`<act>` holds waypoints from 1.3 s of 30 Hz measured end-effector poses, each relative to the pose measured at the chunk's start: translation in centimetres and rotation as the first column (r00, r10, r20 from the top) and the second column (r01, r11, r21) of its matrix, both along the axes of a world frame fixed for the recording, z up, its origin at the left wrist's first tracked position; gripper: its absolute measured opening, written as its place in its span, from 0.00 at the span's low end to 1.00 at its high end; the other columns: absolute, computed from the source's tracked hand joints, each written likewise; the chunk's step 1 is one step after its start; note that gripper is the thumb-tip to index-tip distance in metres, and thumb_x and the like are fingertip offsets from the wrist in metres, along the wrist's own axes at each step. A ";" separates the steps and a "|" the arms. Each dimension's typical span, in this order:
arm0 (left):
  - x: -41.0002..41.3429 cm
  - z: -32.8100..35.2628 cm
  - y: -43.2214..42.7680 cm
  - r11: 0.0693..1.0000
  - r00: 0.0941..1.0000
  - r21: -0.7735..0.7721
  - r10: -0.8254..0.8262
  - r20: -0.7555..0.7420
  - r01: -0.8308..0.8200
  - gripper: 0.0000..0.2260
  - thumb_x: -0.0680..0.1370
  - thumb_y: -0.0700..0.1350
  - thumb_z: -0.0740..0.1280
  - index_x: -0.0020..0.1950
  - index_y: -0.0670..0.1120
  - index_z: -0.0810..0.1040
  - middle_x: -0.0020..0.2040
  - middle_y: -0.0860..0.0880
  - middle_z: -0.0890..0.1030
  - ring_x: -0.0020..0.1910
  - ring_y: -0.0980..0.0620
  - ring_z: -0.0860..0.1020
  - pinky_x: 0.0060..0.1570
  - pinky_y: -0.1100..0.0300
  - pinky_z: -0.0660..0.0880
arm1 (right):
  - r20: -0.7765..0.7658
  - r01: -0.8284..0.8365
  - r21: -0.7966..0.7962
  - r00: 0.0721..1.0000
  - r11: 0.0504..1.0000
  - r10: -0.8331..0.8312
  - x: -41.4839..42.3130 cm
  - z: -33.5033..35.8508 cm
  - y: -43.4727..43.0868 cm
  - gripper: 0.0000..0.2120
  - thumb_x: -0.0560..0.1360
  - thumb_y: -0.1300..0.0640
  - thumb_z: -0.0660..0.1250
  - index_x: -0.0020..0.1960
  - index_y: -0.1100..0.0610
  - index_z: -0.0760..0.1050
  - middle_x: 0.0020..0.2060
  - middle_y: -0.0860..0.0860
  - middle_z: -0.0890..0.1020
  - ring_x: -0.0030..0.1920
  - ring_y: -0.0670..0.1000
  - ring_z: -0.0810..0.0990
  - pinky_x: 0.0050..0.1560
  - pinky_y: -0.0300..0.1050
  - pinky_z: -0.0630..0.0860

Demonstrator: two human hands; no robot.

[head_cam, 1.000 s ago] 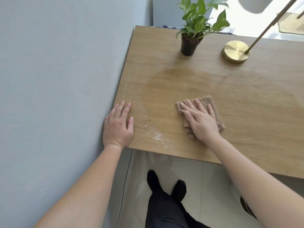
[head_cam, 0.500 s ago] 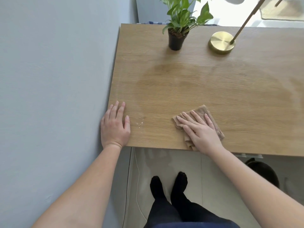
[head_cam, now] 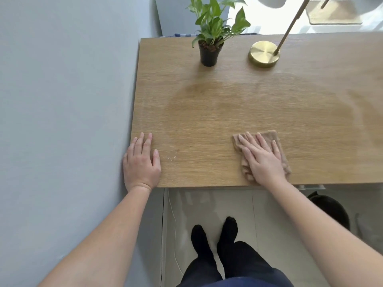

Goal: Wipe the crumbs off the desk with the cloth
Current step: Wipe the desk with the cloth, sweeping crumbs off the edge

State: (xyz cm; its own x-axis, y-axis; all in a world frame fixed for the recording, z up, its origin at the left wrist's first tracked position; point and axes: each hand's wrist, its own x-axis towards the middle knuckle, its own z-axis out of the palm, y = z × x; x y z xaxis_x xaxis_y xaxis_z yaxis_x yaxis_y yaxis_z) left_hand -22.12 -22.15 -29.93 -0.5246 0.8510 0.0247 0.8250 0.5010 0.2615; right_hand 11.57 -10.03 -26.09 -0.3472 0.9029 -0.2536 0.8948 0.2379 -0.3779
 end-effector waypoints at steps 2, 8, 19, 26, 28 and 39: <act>0.1 0.0 0.0 1.000 1.000 0.001 0.003 0.001 -0.003 0.27 0.84 0.56 0.55 0.83 0.54 0.67 0.84 0.51 0.67 0.82 0.47 0.64 0.78 0.45 0.62 | 0.005 0.130 0.002 0.992 0.992 -0.130 -4.1 -0.4 0.5 0.24 0.87 0.36 0.42 0.82 0.30 0.54 0.83 0.34 0.52 0.85 0.44 0.45 0.83 0.55 0.35; 0.2 0.0 0.0 1.000 1.000 -0.003 0.001 0.007 -0.001 0.27 0.84 0.56 0.55 0.83 0.54 0.66 0.84 0.52 0.66 0.82 0.47 0.64 0.78 0.44 0.63 | 0.036 -0.355 0.020 0.935 0.935 0.354 -4.2 -0.7 -5.2 0.23 0.89 0.38 0.40 0.83 0.30 0.46 0.83 0.33 0.48 0.84 0.40 0.40 0.84 0.55 0.39; -0.2 -0.6 0.1 1.000 1.000 0.005 0.002 -0.013 -0.002 0.26 0.84 0.56 0.57 0.83 0.54 0.67 0.83 0.51 0.67 0.82 0.47 0.64 0.78 0.45 0.62 | 0.066 0.089 0.033 0.994 0.995 -0.091 -7.4 -0.8 4.0 0.25 0.86 0.35 0.39 0.83 0.30 0.48 0.85 0.36 0.48 0.86 0.47 0.43 0.83 0.58 0.36; -0.1 -0.3 0.2 1.000 1.000 0.005 0.000 -0.010 0.000 0.26 0.84 0.55 0.57 0.83 0.54 0.68 0.83 0.51 0.67 0.82 0.47 0.65 0.77 0.44 0.64 | 0.058 -0.398 0.032 0.917 0.917 0.396 -4.8 -0.7 -2.0 0.23 0.88 0.37 0.41 0.83 0.28 0.44 0.84 0.33 0.47 0.84 0.40 0.40 0.84 0.54 0.39; -0.1 -0.4 0.1 1.000 1.000 0.003 -0.002 -0.006 0.002 0.26 0.84 0.55 0.57 0.83 0.54 0.68 0.83 0.51 0.67 0.82 0.47 0.65 0.77 0.44 0.64 | 0.081 -0.378 0.027 0.923 0.925 0.375 -1.1 -0.5 -0.8 0.23 0.88 0.36 0.42 0.82 0.27 0.45 0.83 0.32 0.49 0.84 0.38 0.40 0.85 0.53 0.40; -0.2 0.0 0.3 1.000 1.000 -0.019 0.008 0.006 -0.008 0.27 0.84 0.55 0.56 0.83 0.54 0.67 0.83 0.52 0.67 0.83 0.49 0.64 0.77 0.45 0.65 | 0.079 -0.086 0.047 0.993 0.995 0.083 -11.1 -1.4 3.8 0.25 0.88 0.39 0.38 0.85 0.34 0.42 0.85 0.38 0.44 0.85 0.48 0.38 0.83 0.60 0.35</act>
